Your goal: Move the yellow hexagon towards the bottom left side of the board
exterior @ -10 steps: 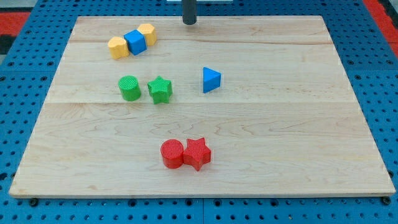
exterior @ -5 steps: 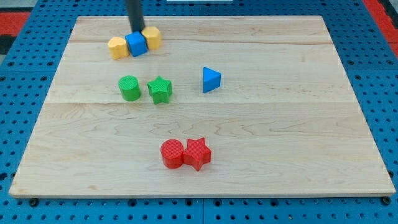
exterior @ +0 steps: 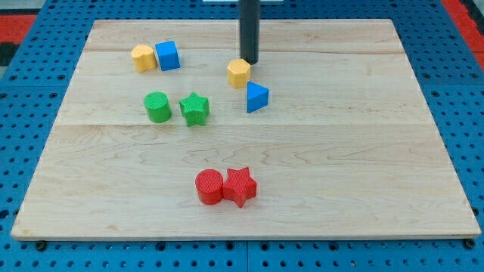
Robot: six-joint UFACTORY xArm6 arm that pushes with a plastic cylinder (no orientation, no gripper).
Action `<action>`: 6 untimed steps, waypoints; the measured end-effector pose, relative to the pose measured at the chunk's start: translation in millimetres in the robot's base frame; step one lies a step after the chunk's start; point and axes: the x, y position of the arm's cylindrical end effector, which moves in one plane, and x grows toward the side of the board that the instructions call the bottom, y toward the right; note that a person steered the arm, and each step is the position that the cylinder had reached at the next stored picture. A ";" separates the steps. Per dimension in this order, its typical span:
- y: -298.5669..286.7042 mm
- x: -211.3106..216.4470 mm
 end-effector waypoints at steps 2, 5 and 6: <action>-30.5 22.1; -95.4 79.3; -183.7 71.0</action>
